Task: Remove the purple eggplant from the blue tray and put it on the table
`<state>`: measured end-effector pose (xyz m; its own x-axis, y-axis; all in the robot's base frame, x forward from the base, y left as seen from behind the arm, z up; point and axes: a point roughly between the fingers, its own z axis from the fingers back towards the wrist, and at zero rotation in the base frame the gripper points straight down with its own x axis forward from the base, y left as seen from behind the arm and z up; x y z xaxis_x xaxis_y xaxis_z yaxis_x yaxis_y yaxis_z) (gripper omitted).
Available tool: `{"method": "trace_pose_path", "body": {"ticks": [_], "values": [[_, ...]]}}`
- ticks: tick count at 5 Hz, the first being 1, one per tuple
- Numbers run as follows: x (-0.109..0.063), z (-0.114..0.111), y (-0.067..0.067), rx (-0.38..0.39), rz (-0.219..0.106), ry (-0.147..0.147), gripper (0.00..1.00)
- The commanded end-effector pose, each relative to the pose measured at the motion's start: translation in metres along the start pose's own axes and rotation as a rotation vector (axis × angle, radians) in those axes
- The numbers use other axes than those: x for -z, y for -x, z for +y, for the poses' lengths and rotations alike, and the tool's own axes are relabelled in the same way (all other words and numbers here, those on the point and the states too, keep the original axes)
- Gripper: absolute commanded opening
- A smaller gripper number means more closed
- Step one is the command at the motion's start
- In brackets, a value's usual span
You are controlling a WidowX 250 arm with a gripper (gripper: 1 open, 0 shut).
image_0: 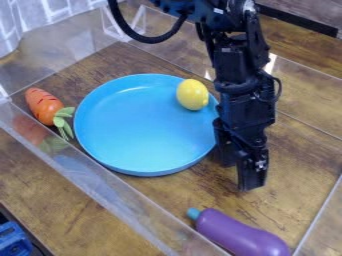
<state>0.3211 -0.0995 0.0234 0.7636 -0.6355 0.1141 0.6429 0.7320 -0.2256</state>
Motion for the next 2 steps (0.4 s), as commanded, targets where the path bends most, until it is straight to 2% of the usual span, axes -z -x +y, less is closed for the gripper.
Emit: {"method": "trace_pose_path", "body": {"ticks": [1, 2], "values": [[-0.0015, 0.0005, -0.0036, 0.013, 0.001, -0.008, 1.0], [0.0013, 0.0017, -0.0048, 0.018, 0.011, -0.008, 1.0]]}}
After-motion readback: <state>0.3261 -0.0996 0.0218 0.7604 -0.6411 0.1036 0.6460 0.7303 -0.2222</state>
